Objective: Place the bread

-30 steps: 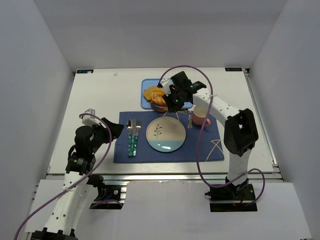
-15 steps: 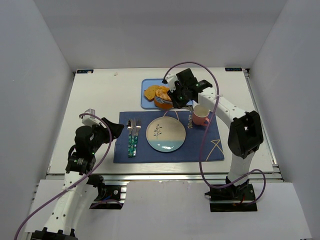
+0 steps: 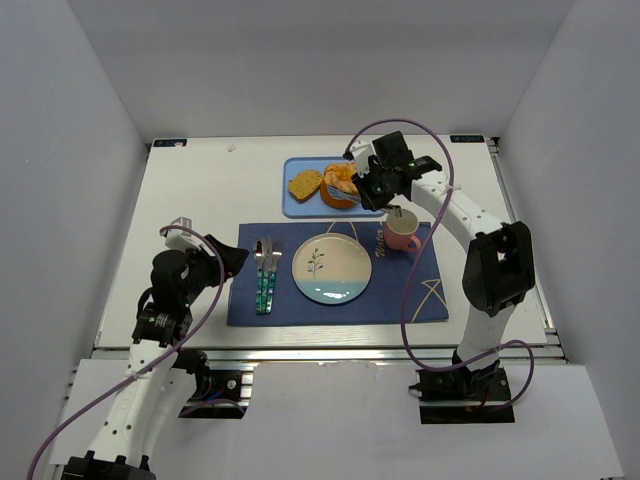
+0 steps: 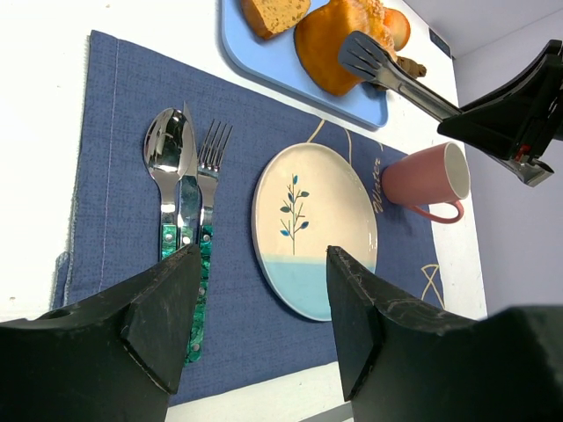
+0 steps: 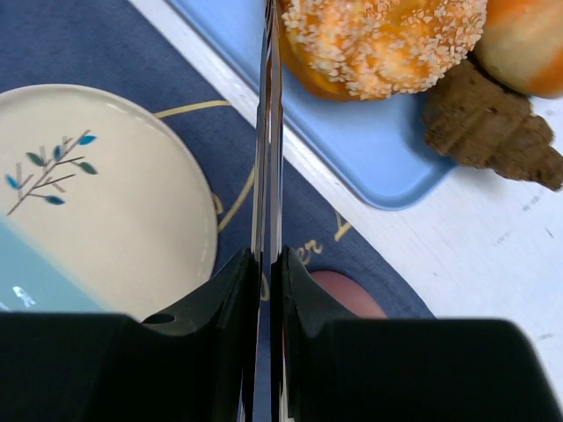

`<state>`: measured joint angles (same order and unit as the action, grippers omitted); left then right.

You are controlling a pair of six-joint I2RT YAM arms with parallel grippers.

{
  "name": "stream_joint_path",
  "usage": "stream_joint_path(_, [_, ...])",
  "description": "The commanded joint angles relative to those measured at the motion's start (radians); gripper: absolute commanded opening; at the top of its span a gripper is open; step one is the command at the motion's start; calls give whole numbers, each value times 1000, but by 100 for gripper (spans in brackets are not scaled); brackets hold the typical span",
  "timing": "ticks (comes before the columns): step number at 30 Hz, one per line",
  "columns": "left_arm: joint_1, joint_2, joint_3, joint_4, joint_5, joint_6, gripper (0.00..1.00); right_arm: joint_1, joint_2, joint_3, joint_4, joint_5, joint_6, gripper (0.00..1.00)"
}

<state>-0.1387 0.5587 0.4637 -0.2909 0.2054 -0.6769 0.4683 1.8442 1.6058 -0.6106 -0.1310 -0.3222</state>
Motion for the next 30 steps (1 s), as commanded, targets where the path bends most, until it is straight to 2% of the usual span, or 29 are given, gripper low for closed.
stream_joint_path(1, [5,-5,21,18,0,11,68,6,-46,23,11,-93,-20,14])
stream_joint_path(7, [4,-16,33,-5,-11,14,68,29,-16,80,17,-157,-49,16])
stream_joint_path(15, [4,-17,36,-10,-12,14,68,64,97,193,63,-79,-40,25])
stream_joint_path(25, [4,-25,38,-28,-29,20,68,113,234,307,87,-10,-37,51])
stream_joint_path(30, [5,-29,33,-31,-31,20,68,119,254,307,98,11,-40,53])
